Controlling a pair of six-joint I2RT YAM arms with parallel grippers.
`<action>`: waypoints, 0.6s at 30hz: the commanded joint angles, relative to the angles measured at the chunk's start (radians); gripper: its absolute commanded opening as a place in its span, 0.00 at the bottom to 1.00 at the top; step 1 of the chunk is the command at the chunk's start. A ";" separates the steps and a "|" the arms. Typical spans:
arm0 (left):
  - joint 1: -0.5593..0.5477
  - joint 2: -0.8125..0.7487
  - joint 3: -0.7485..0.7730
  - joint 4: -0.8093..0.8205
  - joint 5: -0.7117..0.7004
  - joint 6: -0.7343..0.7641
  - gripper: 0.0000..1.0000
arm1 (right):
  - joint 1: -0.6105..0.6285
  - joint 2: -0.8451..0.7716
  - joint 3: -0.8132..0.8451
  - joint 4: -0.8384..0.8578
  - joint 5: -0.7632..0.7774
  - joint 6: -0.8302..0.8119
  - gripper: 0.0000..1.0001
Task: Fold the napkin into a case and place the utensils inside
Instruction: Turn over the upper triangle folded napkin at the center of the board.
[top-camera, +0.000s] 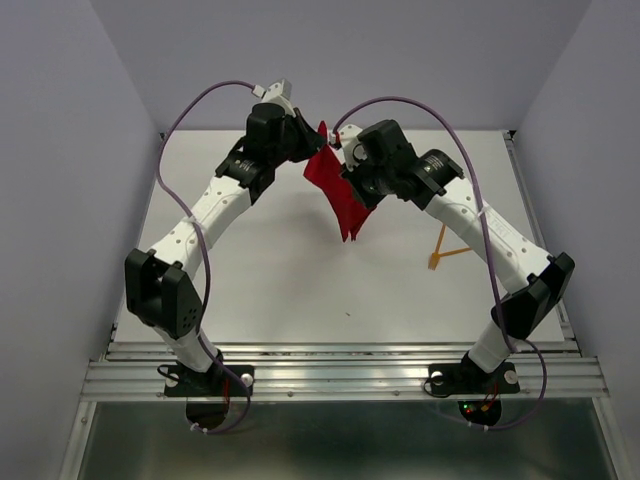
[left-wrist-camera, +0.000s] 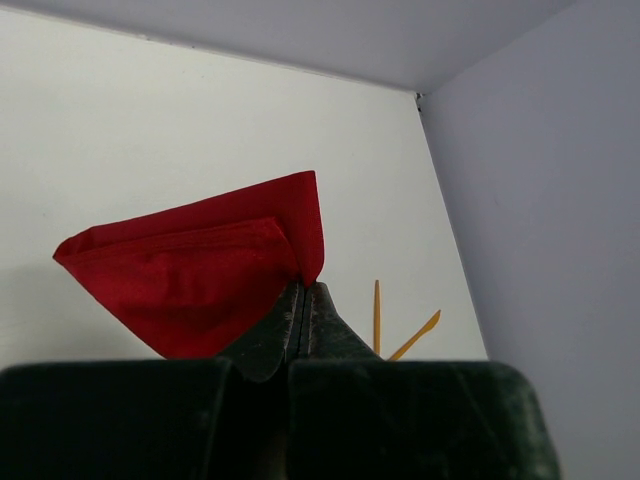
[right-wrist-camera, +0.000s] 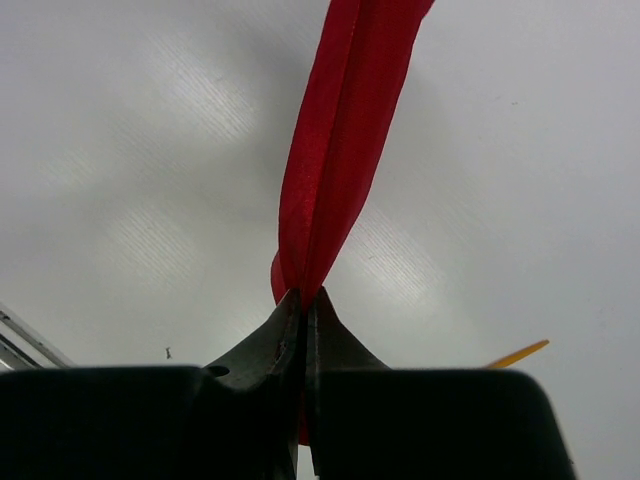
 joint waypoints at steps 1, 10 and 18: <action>0.057 -0.106 -0.034 0.090 -0.073 0.031 0.00 | 0.006 -0.001 -0.011 -0.030 -0.106 0.000 0.01; 0.076 -0.147 -0.069 0.073 -0.093 0.041 0.00 | 0.015 -0.012 -0.034 0.028 -0.142 -0.017 0.01; 0.076 -0.080 -0.025 0.076 -0.062 0.028 0.00 | -0.052 -0.015 -0.042 0.039 -0.079 -0.034 0.01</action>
